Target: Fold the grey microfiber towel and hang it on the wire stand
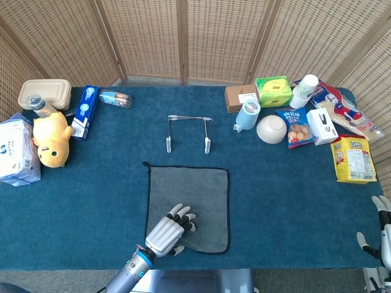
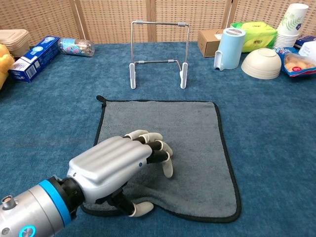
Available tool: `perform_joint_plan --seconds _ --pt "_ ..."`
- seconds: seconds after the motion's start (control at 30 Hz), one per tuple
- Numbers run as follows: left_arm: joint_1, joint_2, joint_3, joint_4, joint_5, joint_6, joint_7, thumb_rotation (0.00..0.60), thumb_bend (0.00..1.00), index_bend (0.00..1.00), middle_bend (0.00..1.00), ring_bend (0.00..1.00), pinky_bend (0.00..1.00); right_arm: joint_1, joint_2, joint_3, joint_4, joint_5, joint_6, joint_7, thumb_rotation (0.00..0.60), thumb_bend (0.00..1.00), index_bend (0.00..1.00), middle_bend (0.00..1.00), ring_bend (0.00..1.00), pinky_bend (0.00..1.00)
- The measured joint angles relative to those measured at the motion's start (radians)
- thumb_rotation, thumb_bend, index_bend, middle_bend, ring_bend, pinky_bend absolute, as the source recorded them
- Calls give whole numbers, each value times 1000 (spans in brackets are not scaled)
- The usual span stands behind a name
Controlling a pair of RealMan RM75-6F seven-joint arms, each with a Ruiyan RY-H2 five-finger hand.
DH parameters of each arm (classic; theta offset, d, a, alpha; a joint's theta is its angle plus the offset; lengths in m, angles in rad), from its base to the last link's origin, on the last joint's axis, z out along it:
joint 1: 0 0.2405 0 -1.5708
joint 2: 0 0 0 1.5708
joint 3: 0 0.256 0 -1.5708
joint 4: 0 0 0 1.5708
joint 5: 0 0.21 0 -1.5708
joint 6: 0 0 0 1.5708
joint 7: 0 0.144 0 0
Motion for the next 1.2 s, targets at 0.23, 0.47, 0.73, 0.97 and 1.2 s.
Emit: perform_joint_plan --seconds 0.23,0.47,0.73,0.97,1.2 --pt "1 -1 5 5 10 18 -14 600 465 436 228 107 41 -6 3 2 -1 -2 9 7 600 282 74 85 0 0" --pt "4 -3 8 4 3 28 -22 600 528 514 240 110 49 -13 7 3 0 0 14 15 600 282 76 84 0 0" --pt "7 -7 4 8 3 44 -32 600 559 602 287 132 62 -17 7 4 0 -1 17 22 600 282 77 84 0 0" --pt "2 16 -15 -27 -6 47 -54 600 557 621 298 138 63 -15 4 7 7 3 9 29 600 282 77 84 0 0" --pt "-27 68 -71 -77 -42 30 -51 600 554 621 302 137 62 -3 -9 12 20 5 -9 36 600 283 78 84 0 0"
